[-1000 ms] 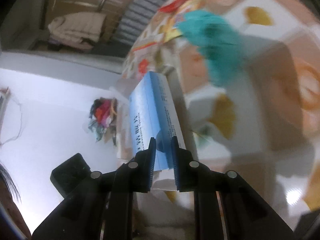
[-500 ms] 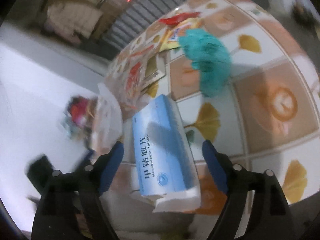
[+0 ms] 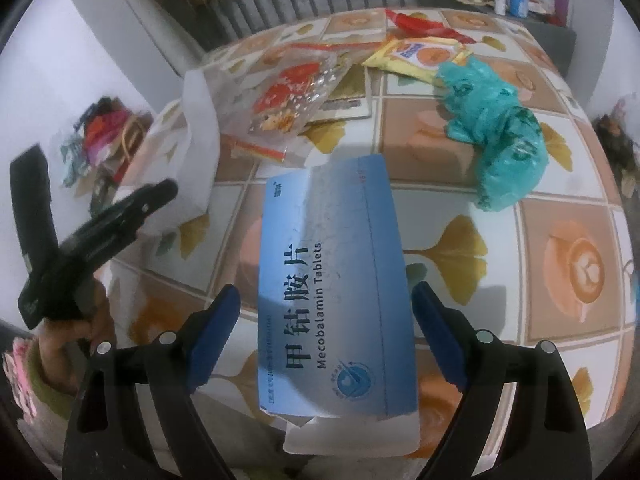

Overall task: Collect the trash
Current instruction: 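Grasp the blue medicine box with the right gripper while the left gripper pinches the white sheet, then carry the box and white sheet over the blue wastebasket and open both grippers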

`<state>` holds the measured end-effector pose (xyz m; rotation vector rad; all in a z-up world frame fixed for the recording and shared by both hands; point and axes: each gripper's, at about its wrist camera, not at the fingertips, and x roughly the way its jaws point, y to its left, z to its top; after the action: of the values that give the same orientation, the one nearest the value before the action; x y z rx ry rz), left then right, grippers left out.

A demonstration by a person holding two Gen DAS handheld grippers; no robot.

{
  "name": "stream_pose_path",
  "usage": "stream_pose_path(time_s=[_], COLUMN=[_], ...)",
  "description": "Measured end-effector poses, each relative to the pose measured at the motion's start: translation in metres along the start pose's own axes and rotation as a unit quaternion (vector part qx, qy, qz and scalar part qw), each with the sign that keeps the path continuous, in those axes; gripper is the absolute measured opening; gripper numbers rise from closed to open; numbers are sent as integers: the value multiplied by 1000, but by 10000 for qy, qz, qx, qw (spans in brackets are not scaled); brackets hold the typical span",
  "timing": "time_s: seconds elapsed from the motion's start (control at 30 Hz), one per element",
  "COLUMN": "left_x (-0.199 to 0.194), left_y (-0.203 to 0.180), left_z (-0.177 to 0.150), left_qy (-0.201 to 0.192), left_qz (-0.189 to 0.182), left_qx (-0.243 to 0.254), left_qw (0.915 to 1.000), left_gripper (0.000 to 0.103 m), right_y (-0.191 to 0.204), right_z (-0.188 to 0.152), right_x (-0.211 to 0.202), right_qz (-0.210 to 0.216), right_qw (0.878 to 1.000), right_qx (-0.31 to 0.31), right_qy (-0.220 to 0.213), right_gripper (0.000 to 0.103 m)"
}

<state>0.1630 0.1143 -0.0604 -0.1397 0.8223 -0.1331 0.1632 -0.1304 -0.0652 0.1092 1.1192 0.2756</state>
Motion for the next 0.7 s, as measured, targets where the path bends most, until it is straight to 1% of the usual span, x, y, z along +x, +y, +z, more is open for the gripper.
stream_pose_path(time_s=[0.07,0.1,0.17,0.2,0.27,0.33,0.4,0.43,0.47,0.5,0.63,0.7], left_x=[6,7,7,7,5,4,2,0,-3,-6,-22,-34], left_y=[4,6,9,11,17,22,25,25,25,25,23,21], left_z=[0,-1,-2,-2,-3,-3,-2,-2,-2,-1,3,5], left_qy=[41,21,-18,-23,-20,-19,-59,-93,-146,-210,-504,-727], left_qz=[79,118,213,226,189,133,86,71,43,-1,-189,-298], left_qx=[-86,-133,-142,-196,-338,-471,-540,-552,-559,-577,-627,-605], left_qw=[9999,9998,9997,9995,9993,9988,9985,9984,9983,9981,9966,9951], left_gripper=[38,35,24,22,11,5,4,3,2,2,2,2], right_y=[2,0,0,1,5,5,8,9,12,13,11,10], right_z=[2,2,3,4,4,1,-2,-2,-2,-3,-3,-2], right_x=[4,5,10,11,13,13,10,11,12,10,7,7], right_qz=[-23,-47,-65,-83,-128,-145,-154,-157,-161,-179,-191,-185], right_qw=[10000,10000,9999,9999,9999,9998,9998,9998,9998,9998,9997,9997], right_qx=[-19,-14,-17,-30,-71,-93,-110,-101,-104,-123,-138,-134], right_qy=[37,60,84,70,64,33,16,4,-11,-19,-15,-33], right_gripper=[84,84,84,84,84,84,83,82,75,72,70,69])
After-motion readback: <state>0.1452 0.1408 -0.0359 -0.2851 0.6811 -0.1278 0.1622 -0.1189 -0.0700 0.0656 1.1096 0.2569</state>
